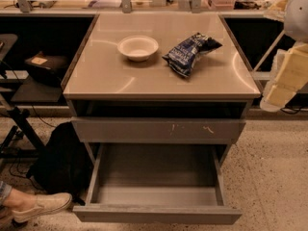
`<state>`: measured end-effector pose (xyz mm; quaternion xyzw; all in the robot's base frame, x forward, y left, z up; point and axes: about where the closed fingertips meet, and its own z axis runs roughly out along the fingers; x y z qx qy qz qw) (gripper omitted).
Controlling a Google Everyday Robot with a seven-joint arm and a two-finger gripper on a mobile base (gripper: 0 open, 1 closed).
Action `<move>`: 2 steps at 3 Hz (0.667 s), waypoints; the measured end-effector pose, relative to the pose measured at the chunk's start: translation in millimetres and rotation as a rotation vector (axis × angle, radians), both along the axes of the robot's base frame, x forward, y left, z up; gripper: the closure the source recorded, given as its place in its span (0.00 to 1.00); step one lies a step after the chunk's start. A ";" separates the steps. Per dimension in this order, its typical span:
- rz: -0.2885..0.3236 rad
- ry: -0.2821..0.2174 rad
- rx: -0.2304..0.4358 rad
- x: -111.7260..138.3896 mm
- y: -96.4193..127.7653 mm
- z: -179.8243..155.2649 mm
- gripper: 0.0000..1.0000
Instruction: Place blue chip bag into middle drawer
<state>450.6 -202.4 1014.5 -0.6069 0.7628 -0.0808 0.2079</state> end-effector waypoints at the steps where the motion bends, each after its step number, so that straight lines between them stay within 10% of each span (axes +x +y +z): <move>1: -0.029 -0.008 -0.048 41.6 7.3 12.2 0.00; 2: -0.128 -0.010 -0.125 105.7 7.4 25.2 0.00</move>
Offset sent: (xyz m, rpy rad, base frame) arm 0.1995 0.0187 0.0603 -0.2567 -0.0251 -0.2504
